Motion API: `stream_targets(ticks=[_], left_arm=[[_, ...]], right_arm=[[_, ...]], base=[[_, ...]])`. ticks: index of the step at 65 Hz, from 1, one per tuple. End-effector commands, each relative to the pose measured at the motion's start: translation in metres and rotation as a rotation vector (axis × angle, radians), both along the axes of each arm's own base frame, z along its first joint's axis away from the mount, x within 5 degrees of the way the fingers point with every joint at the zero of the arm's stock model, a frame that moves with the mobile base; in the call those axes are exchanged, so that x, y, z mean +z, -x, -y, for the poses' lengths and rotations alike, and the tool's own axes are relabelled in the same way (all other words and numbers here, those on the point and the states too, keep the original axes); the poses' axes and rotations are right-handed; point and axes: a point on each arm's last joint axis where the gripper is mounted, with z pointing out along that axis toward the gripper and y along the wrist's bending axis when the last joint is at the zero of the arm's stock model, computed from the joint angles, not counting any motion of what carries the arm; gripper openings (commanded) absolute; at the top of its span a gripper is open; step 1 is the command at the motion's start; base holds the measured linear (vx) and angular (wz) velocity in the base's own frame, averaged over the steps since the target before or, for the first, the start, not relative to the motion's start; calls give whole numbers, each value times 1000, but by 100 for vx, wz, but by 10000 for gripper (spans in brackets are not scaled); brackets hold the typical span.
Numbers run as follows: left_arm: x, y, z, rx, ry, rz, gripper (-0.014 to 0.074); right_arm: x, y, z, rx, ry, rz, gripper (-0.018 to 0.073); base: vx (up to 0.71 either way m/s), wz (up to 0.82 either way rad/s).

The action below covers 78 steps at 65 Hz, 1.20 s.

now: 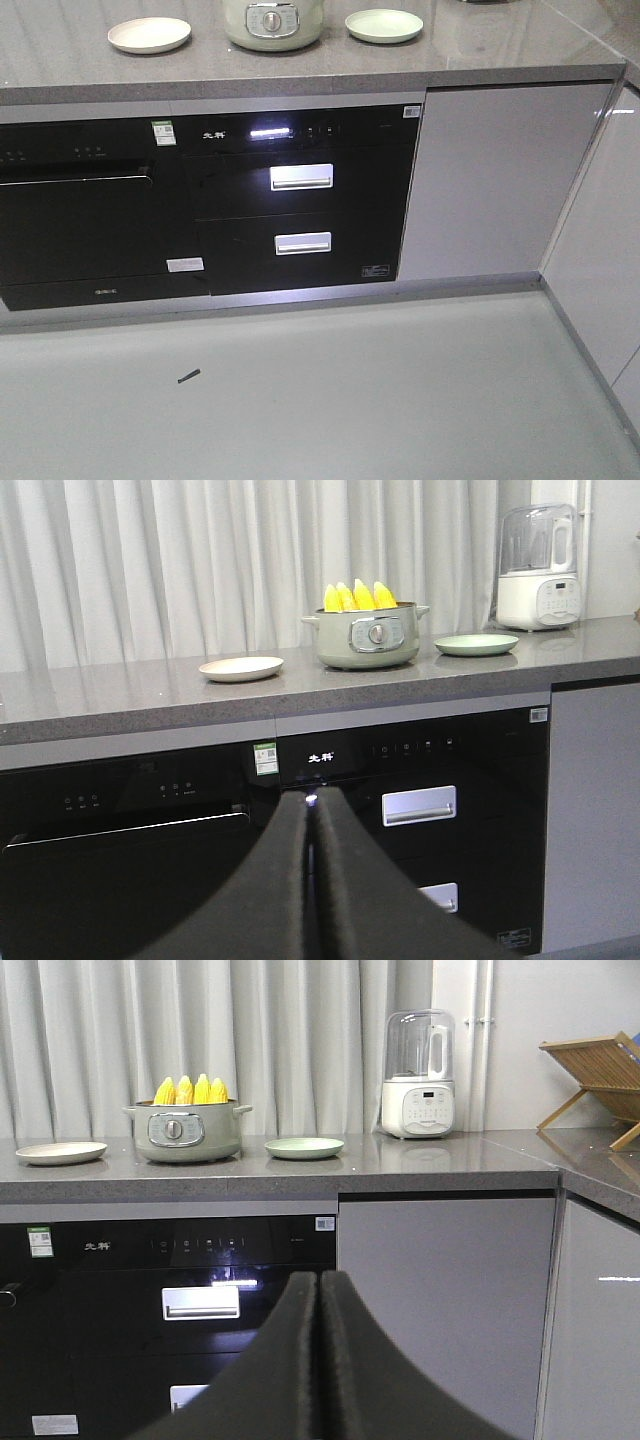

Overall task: Distribute corn equally
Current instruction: 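Drive the base forward toward the counter with the pot and plates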

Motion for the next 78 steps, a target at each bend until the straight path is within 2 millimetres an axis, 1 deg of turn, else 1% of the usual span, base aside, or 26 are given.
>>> stream_targets(ticks=[1,78], left_arm=[[4,2,0,-8,13,76,-7],[4,2,0,-8,13,76,-7]], right_arm=[[5,1,0,-4,8,76,-11],[5,1,0,-4,8,76,-11]], base=[[15,1],[18,3]])
